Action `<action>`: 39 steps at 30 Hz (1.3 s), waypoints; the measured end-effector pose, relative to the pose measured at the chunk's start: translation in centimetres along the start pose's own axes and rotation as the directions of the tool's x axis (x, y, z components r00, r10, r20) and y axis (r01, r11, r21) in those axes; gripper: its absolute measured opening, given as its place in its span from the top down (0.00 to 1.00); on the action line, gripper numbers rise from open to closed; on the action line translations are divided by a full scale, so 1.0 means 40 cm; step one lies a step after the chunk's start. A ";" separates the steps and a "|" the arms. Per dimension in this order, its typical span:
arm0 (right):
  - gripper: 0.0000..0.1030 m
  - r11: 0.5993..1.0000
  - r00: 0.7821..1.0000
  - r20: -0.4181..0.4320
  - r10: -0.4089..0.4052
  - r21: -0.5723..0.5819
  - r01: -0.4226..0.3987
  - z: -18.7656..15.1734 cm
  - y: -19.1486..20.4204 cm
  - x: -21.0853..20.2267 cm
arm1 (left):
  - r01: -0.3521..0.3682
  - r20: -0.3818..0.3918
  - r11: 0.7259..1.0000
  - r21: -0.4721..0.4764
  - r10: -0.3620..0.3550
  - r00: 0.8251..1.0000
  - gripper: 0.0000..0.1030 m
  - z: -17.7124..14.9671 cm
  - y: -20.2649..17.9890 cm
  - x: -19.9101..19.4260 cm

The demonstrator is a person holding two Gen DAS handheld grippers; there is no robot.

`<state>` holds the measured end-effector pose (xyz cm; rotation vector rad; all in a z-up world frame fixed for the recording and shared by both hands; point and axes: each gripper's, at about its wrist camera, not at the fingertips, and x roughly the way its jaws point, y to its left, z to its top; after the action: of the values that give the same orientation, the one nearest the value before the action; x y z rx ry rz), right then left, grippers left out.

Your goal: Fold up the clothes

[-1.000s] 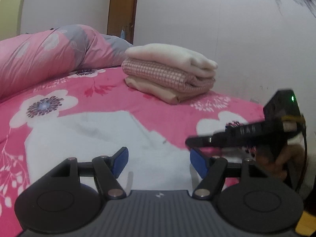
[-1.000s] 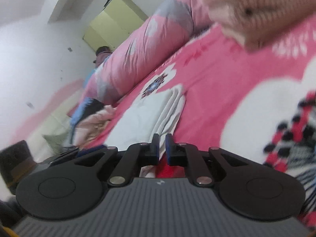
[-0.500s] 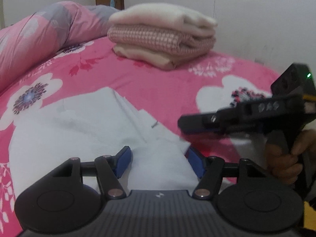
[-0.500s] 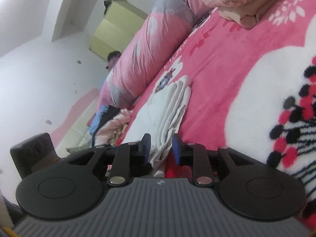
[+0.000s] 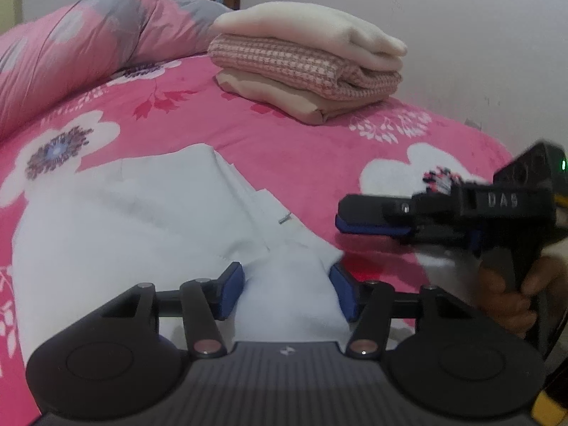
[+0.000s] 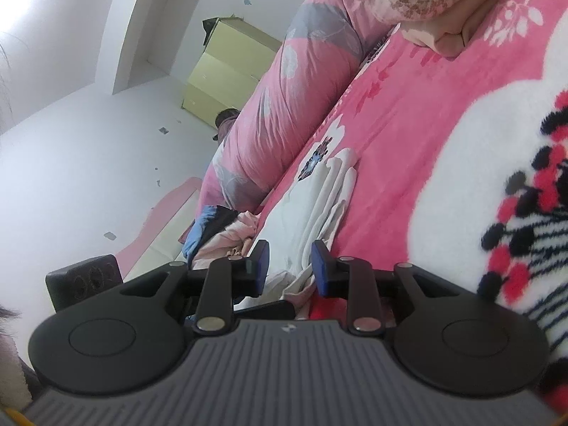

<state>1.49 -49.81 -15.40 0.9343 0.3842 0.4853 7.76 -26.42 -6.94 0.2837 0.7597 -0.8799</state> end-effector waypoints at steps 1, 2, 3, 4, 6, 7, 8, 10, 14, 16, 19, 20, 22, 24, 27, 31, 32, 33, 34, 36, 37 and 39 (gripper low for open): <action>0.76 1.000 1.000 0.001 0.000 0.000 0.000 0.000 -0.001 0.000 | 0.012 0.005 1.000 -0.016 -0.012 1.000 0.43 0.004 0.004 -0.004; 0.76 1.000 1.000 0.001 0.000 -0.002 0.000 -0.001 -0.001 -0.001 | 0.023 0.011 0.999 -0.030 -0.023 1.000 0.41 0.008 0.009 -0.008; 0.76 1.000 1.000 0.001 0.000 -0.004 0.000 -0.001 -0.001 0.000 | 0.031 0.016 0.999 -0.041 -0.031 0.999 0.40 0.012 0.012 -0.011; 0.76 1.000 1.000 0.001 -0.001 -0.006 0.001 -0.002 0.000 0.000 | 0.031 0.019 0.998 -0.047 -0.030 0.999 0.40 0.015 0.013 -0.013; 0.76 1.000 1.000 0.002 -0.004 -0.013 0.004 -0.004 0.001 -0.001 | 0.019 0.021 0.998 -0.057 -0.018 1.000 0.40 0.024 0.015 -0.011; 0.76 1.000 1.000 0.002 -0.004 -0.016 0.004 -0.005 0.002 -0.001 | 0.016 0.022 0.998 -0.064 -0.015 1.000 0.40 0.029 0.016 -0.008; 0.76 1.000 1.000 0.003 -0.004 -0.019 0.004 -0.006 0.002 0.000 | 0.011 0.019 0.998 -0.067 -0.009 1.000 0.41 0.034 0.016 -0.004; 0.76 1.000 1.000 0.008 0.002 -0.019 -0.002 -0.007 0.002 -0.001 | -0.003 0.007 0.998 -0.062 0.003 1.000 0.43 0.043 0.014 0.007; 0.76 1.000 0.999 0.034 0.020 -0.010 -0.019 -0.010 -0.005 -0.006 | -0.048 -0.015 0.999 -0.023 0.048 0.999 0.48 0.057 0.000 0.029; 0.75 1.000 0.998 0.048 0.031 -0.007 -0.030 -0.011 -0.008 -0.009 | -0.084 -0.032 0.996 0.012 0.084 0.996 0.52 0.058 -0.010 0.044; 0.75 0.999 0.997 0.062 0.046 0.000 -0.046 -0.012 -0.013 -0.011 | -0.119 -0.050 0.992 0.053 0.121 0.991 0.52 0.057 -0.025 0.063; 0.74 0.999 0.997 0.065 0.051 0.002 -0.052 -0.012 -0.014 -0.012 | -0.129 -0.054 0.989 0.067 0.132 0.990 0.52 0.056 -0.030 0.069; 0.73 0.998 0.996 0.069 0.058 0.001 -0.058 -0.013 -0.016 -0.013 | -0.146 -0.061 0.984 0.097 0.153 0.986 0.52 0.056 -0.041 0.078; 0.72 0.998 0.996 0.069 0.061 -0.003 -0.061 -0.013 -0.017 -0.013 | -0.157 -0.059 0.981 0.116 0.164 0.985 0.52 0.054 -0.048 0.082; 0.72 0.998 0.995 0.070 0.064 -0.009 -0.064 -0.013 -0.017 -0.013 | -0.166 -0.049 0.977 0.135 0.174 0.983 0.68 0.050 -0.054 0.083; 0.72 0.997 0.995 0.076 0.072 -0.003 -0.072 -0.015 -0.020 -0.017 | -0.132 -0.018 0.986 0.103 0.135 0.991 0.85 0.043 -0.035 0.061; 0.72 0.997 0.994 0.076 0.073 -0.001 -0.074 -0.014 -0.021 -0.016 | -0.121 -0.007 0.988 0.092 0.122 0.992 0.87 0.041 -0.028 0.056; 0.72 0.998 0.995 0.072 0.068 -0.003 -0.068 -0.014 -0.020 -0.015 | -0.111 0.005 0.991 0.080 0.110 0.994 0.88 0.038 -0.020 0.051; 0.72 0.998 0.996 0.067 0.061 -0.007 -0.061 -0.013 -0.018 -0.014 | -0.101 0.017 0.993 0.063 0.100 0.995 0.89 0.035 -0.012 0.046; 0.73 0.999 0.998 0.053 0.040 -0.018 -0.039 -0.012 -0.010 -0.009 | -0.068 0.048 0.997 0.019 0.067 0.997 0.90 0.029 0.007 0.035; 0.73 0.999 0.999 0.041 0.024 -0.027 -0.023 -0.012 -0.004 -0.006 | -0.047 0.064 0.999 -0.006 0.048 0.997 0.90 0.025 0.019 0.029; 0.73 0.999 1.000 0.018 -0.011 -0.045 0.012 -0.009 0.008 0.003 | -0.004 0.089 0.999 -0.055 0.008 0.996 0.90 0.013 0.045 0.023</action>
<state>1.33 -49.35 -15.34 0.8916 0.3608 0.4727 9.80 -26.13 -7.35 0.1970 0.6980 -0.8594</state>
